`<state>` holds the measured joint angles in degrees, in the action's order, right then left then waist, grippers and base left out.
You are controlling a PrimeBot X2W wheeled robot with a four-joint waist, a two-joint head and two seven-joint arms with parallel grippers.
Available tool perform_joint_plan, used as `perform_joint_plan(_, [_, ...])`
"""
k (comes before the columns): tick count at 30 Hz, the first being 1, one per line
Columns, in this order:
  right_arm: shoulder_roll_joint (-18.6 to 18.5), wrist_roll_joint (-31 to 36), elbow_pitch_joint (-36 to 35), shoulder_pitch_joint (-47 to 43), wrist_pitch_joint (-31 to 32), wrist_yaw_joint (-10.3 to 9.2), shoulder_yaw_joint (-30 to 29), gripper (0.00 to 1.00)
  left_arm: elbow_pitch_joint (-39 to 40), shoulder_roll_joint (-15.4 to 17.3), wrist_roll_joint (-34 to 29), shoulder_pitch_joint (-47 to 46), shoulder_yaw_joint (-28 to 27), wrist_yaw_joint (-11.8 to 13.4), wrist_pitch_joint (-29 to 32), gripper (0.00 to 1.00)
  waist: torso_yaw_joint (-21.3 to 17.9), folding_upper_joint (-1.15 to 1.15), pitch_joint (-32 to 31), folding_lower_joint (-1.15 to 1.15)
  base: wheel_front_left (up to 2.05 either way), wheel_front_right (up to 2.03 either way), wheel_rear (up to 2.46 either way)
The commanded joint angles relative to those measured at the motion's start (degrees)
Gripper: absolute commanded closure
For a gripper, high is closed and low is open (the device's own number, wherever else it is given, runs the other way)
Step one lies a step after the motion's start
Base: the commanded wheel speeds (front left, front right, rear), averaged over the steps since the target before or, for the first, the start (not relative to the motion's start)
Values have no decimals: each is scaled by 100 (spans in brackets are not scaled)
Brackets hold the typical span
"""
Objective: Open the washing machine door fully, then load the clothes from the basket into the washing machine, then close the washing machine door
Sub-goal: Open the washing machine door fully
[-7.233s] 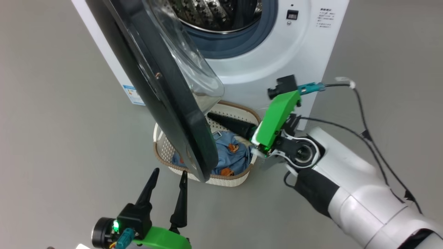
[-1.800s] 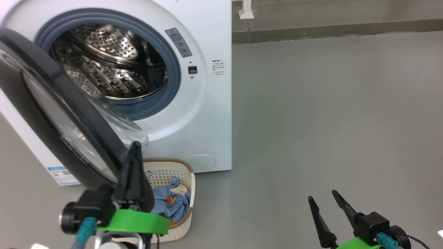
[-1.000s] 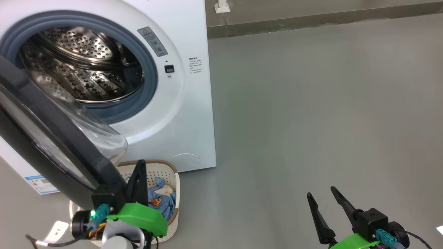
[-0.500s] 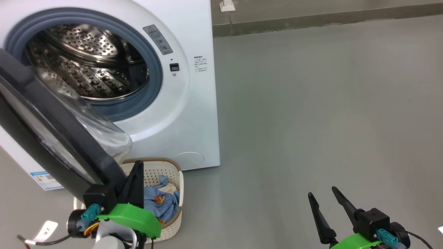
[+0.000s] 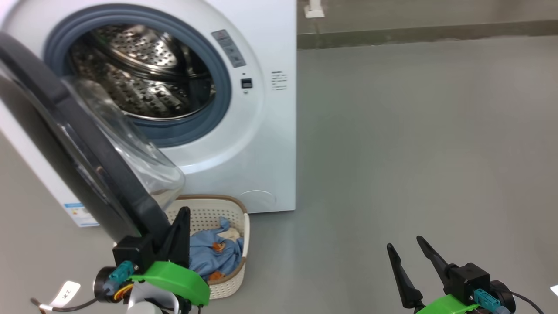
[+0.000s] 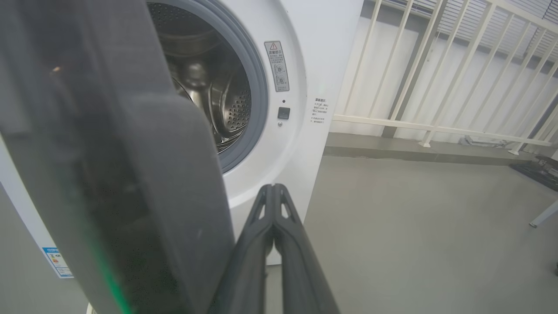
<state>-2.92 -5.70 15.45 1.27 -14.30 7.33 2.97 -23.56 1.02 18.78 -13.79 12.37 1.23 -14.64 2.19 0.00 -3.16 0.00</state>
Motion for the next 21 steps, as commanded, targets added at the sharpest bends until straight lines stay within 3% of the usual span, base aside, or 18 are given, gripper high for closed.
perform_joint_plan(1, [4, -57, -118, 167, -70, 16, 164, 0, 47, 186, -4, -31, -268, 44, -36, 100, 174, 0, -32, 0, 0, 0, 0])
perform_joint_plan(21, [4, -202, -72, 104, -70, 16, 270, 0, 40, 186, -214, 195, -624, 5, -36, 100, 1137, 0, -185, 0, 0, 0, 0])
